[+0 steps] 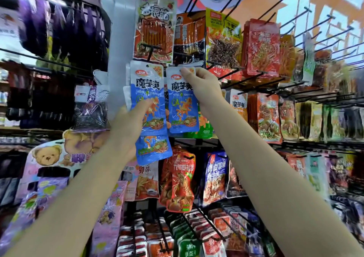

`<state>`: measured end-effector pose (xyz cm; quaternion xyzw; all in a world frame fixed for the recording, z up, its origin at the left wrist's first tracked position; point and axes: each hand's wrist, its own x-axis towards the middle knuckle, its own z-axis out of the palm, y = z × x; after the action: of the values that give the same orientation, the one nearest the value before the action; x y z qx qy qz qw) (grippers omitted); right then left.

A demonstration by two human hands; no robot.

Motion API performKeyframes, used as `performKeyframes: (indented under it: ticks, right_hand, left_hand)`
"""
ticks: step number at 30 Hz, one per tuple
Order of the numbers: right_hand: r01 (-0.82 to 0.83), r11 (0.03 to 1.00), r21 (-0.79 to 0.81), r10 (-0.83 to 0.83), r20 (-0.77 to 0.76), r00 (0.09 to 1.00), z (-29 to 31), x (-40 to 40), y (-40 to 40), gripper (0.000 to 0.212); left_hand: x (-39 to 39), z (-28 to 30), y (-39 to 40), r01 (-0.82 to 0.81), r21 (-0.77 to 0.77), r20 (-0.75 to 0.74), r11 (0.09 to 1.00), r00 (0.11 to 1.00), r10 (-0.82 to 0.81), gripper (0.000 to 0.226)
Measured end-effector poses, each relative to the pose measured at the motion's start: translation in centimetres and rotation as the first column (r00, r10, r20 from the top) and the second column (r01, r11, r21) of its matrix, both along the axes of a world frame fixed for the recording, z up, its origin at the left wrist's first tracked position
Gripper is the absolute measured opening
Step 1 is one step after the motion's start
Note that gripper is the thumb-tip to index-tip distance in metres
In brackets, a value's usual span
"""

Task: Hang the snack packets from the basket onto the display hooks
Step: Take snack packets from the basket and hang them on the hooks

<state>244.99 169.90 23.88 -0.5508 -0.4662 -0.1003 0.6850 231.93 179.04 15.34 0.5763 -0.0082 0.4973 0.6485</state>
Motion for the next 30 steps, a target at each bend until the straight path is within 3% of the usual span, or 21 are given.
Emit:
performKeyframes:
  ticks: [11,16,20,22,25,30]
  right_hand:
    - [-0.048,0.999,-0.005,0.048,0.009,0.999,0.2,1.2,0.5,0.009]
    - [-0.107,0.993,0.045,0.111,-0.084,0.99,0.3,1.2,1.2,0.018]
    - [-0.167,0.982,0.092,0.179,-0.148,0.973,0.2,1.3,1.6,0.007]
    - [-0.185,0.977,0.109,0.201,-0.16,0.967,0.1,1.3,1.8,0.014]
    - [-0.24,0.961,0.137,0.261,-0.157,0.953,0.0,0.9,1.8,0.008]
    - [-0.239,0.962,0.129,0.262,-0.202,0.944,-0.1,1.2,2.2,0.027]
  left_hand:
    - [0.2,-0.3,0.3,0.019,0.013,0.043,1.0,0.999,-0.019,0.032]
    - [0.8,-0.3,0.6,0.011,0.018,0.08,1.0,0.997,-0.012,0.006]
    - [1.0,-0.2,0.9,0.001,0.006,0.066,1.0,0.998,-0.001,0.016]
    - [0.9,-0.1,0.8,0.005,-0.007,0.068,1.0,0.998,-0.004,0.022]
    - [0.9,-0.1,0.8,-0.017,-0.014,0.059,1.0,0.998,0.018,0.014]
    - [1.0,0.0,0.7,-0.045,-0.001,0.073,0.999,0.996,0.045,0.007]
